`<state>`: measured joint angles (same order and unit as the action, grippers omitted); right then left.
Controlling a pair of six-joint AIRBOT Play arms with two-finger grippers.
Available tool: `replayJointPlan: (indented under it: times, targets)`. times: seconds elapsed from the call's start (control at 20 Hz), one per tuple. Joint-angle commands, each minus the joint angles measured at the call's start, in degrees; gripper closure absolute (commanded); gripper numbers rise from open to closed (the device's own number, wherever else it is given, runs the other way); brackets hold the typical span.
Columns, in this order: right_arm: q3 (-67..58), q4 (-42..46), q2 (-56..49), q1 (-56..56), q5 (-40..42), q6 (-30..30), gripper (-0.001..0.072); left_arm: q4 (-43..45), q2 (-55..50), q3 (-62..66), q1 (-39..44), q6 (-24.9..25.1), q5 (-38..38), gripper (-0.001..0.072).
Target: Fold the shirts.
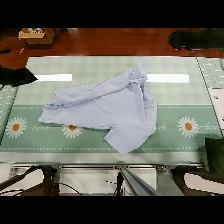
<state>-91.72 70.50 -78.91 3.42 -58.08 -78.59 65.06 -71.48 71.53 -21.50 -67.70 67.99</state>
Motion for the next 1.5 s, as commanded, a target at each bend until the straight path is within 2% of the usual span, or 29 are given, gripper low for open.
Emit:
replayJointPlan:
  times: [0.0,0.05,0.1,0.15,0.2,0.25,0.45,0.7,0.85,1.1,1.45]
  targets:
    - [0.4,13.3,5.2,4.7,-19.5,0.3,0.0218,7.0,-1.0,0.9,-8.3,-0.1,10.8,0.0299]
    - [1.4,15.3,5.3,5.5,-22.4,0.4,0.0232,7.0,-1.5,-0.8,-10.1,0.0,13.1,0.0298]
    - [3.3,15.5,5.3,6.4,-23.7,1.8,0.0231,7.0,-1.8,-2.7,-11.8,0.4,14.9,0.0263]
    - [5.7,15.0,5.3,7.2,-23.8,2.9,0.0223,7.0,-2.2,-5.0,-13.1,1.0,16.3,0.0089]
    - [8.6,13.8,5.3,8.0,-22.8,3.7,0.0211,7.0,-2.7,-7.1,-14.4,1.0,17.2,-0.0013]
    - [11.5,11.6,5.3,8.8,-21.7,4.1,0.0155,7.0,-3.4,-8.7,-15.2,1.0,17.8,-0.0013]
    - [21.2,2.0,5.3,10.8,-16.3,6.6,0.0156,7.0,-6.9,-11.9,-16.1,1.0,19.1,-0.0013]
    - [24.0,1.5,5.3,10.8,-14.7,7.4,0.0160,5.0,-13.4,-11.9,-16.1,0.8,21.1,-0.0013]
    - [24.0,1.5,5.3,10.8,-14.8,7.5,0.0172,3.4,-15.9,-11.9,-16.1,0.8,19.2,-0.0013]
    - [24.0,-1.4,5.3,10.8,-14.8,7.5,0.0172,-4.3,-18.3,-11.9,-15.9,1.0,13.8,-0.0013]
    - [24.0,-6.0,5.6,10.8,-14.8,7.5,0.0173,-4.2,-22.9,-11.8,-10.7,-0.8,11.8,-0.0012]
